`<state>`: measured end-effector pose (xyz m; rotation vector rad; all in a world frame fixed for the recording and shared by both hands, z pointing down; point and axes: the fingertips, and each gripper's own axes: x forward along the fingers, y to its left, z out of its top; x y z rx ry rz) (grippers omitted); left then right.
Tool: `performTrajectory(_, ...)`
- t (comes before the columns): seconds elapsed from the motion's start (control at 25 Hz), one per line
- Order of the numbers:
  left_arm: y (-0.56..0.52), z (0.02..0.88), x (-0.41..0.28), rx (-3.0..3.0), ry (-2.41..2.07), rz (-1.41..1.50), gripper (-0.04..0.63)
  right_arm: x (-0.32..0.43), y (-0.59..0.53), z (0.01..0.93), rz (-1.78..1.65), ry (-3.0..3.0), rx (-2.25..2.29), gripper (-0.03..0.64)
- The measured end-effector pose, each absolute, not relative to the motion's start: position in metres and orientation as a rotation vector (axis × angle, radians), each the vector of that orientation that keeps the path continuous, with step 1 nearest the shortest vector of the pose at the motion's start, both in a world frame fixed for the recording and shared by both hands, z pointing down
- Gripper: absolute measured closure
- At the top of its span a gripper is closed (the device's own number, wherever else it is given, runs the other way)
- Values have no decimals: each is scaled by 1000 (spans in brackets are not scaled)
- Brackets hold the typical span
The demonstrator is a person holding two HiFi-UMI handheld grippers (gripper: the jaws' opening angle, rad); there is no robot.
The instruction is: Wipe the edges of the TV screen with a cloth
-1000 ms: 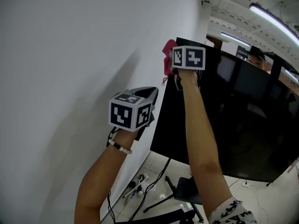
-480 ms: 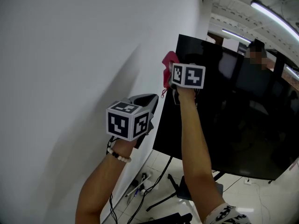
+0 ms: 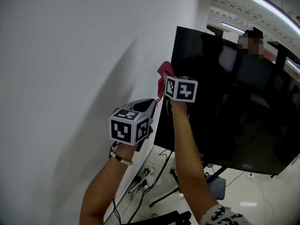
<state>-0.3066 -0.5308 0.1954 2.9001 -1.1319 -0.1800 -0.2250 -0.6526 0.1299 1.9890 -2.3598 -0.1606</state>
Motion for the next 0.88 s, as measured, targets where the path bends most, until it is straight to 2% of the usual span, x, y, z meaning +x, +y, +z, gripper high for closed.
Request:
performTrajectory(0.36, -551, 238, -293, 2855, -1208, -90, 594, -217, -653, 191, -86, -2346, 2023, 549)
performTrajectory(0.88, -548, 310, -310, 2770, -1286, -22, 594, -219, -653, 297, 57, -2335, 2038, 549)
